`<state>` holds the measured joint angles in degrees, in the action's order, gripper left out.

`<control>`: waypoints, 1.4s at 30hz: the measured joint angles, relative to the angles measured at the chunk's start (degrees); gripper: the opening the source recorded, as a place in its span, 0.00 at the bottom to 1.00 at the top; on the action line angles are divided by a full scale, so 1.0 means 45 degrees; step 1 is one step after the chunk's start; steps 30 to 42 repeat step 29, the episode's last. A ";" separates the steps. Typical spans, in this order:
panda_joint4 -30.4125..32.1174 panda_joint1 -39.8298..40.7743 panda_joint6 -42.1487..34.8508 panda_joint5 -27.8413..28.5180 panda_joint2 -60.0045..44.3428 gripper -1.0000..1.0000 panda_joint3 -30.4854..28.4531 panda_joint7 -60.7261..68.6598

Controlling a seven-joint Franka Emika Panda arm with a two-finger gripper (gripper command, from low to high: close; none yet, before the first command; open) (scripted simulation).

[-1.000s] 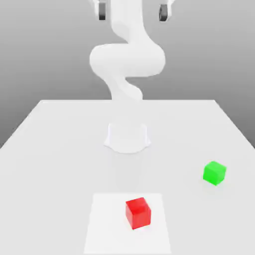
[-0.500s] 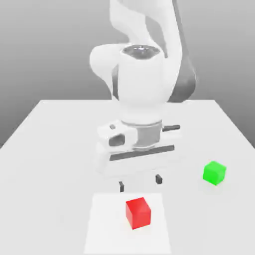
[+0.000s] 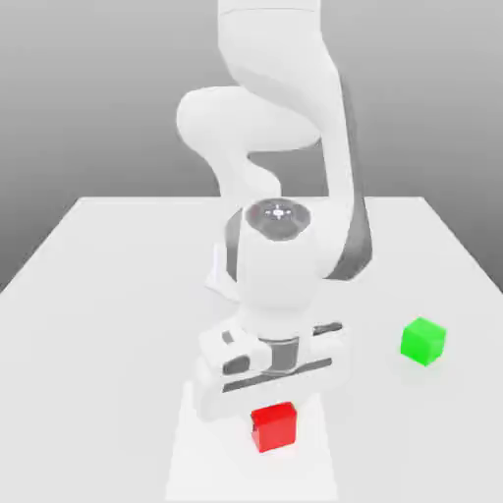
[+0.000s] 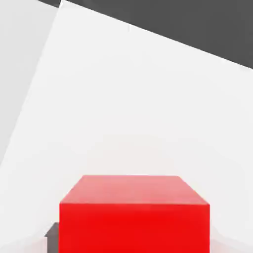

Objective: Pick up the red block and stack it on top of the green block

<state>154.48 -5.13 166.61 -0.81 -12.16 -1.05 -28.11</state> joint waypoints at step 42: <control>0.2023 -0.7079 -0.0038 0.1022 0.2024 1.00 0.3469 0.5922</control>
